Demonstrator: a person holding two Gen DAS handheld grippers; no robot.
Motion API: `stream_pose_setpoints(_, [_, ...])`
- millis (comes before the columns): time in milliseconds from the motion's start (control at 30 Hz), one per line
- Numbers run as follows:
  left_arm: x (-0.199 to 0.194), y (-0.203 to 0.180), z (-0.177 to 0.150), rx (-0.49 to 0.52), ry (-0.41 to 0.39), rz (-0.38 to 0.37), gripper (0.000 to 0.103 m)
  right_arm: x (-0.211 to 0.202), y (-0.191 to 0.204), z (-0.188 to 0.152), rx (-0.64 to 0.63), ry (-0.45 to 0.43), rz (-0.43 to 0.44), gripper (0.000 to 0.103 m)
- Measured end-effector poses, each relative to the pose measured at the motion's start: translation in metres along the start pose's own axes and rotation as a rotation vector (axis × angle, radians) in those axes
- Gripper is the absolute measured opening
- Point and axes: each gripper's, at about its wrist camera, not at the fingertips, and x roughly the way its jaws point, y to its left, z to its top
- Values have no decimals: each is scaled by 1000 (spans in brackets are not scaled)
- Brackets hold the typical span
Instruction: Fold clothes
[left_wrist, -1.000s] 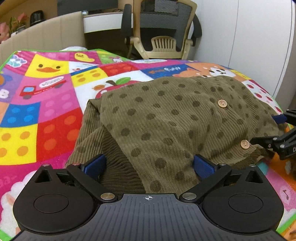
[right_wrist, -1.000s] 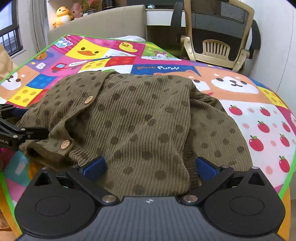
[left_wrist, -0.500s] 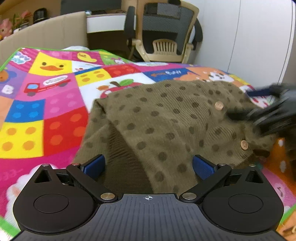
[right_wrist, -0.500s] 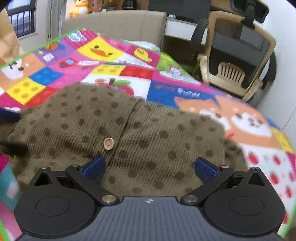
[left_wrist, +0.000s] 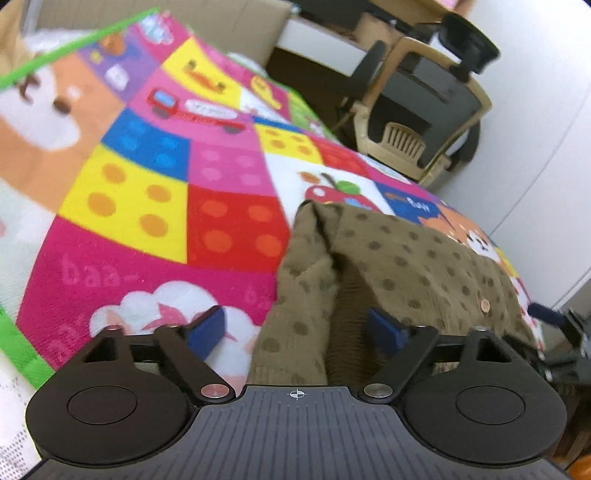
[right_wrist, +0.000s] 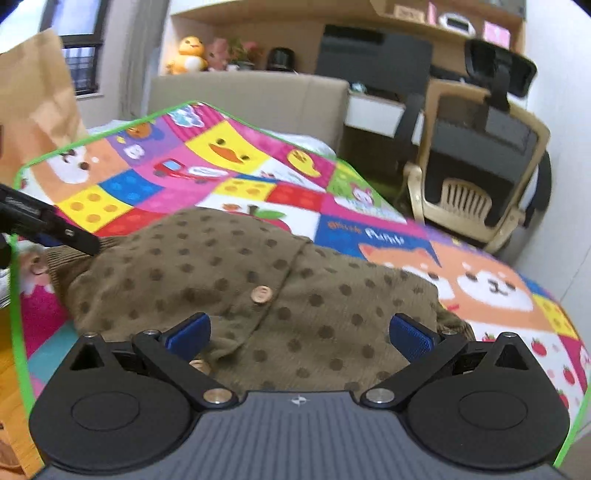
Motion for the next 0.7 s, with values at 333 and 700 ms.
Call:
stream_pose_setpoints(333, [11, -11, -5, 9, 29, -108, 22, 3, 100, 12, -252, -24, 214, 103])
stream_pose_setpoints(700, [5, -22, 29, -109, 35, -288, 21, 66, 171, 39, -384, 46, 179, 99])
